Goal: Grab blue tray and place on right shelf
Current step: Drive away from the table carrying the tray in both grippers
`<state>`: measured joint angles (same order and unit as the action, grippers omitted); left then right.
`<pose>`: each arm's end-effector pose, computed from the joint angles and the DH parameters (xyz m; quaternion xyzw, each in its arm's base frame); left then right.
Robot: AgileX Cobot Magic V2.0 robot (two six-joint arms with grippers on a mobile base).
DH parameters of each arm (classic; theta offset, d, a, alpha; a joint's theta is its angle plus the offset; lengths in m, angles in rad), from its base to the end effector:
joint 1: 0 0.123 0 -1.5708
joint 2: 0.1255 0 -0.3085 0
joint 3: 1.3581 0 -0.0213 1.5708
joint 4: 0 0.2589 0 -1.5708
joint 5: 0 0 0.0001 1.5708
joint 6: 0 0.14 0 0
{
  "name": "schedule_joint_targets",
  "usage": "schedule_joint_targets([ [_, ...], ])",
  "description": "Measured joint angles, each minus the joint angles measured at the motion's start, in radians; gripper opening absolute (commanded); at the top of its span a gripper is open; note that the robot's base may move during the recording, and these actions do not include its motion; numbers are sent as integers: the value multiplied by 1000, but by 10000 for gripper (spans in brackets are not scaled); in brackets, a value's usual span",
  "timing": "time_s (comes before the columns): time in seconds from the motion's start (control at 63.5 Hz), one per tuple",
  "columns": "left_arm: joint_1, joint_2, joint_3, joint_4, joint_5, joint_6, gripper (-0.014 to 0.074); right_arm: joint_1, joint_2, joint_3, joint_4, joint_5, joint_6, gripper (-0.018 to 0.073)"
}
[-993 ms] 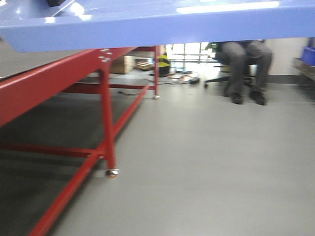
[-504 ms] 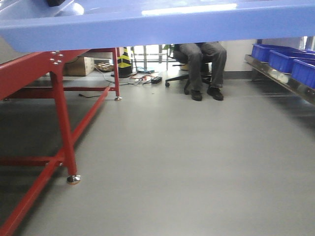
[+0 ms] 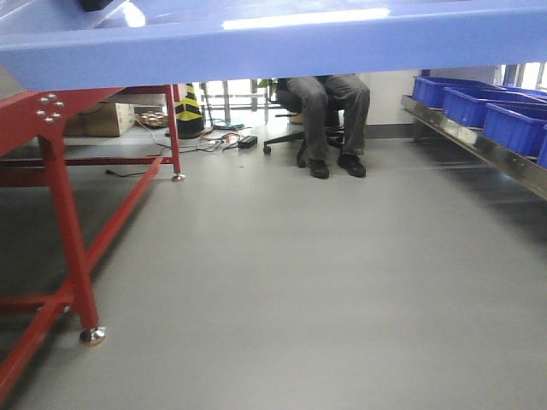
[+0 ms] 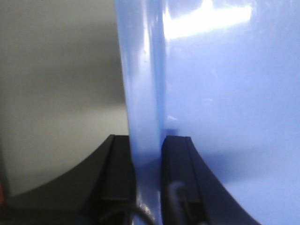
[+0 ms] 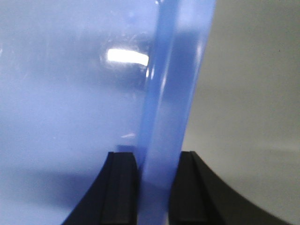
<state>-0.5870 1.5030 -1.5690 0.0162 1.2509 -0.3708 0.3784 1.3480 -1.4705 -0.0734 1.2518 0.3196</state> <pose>0.2794 -0.1833 0.3669 0.1056 0.9664 -0.1008 0.2117 0.2724 0.0978 0.3842 -0.0304 0.9641 0.0549 0.2579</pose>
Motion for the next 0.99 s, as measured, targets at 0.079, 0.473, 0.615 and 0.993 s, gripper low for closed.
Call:
schedule_joint_targets([
  [0.079,0,0,0,-2,0,0,-48,0,0,0,0,0,0,31],
  [0.473,0,0,0,-2,0,0,-48,0,0,0,0,0,0,31],
  [0.615,0,0,0,-2,0,0,-48,0,0,0,0,0,0,31],
  [0.993,0,0,0,-2,0,0,-48,0,0,0,0,0,0,31],
])
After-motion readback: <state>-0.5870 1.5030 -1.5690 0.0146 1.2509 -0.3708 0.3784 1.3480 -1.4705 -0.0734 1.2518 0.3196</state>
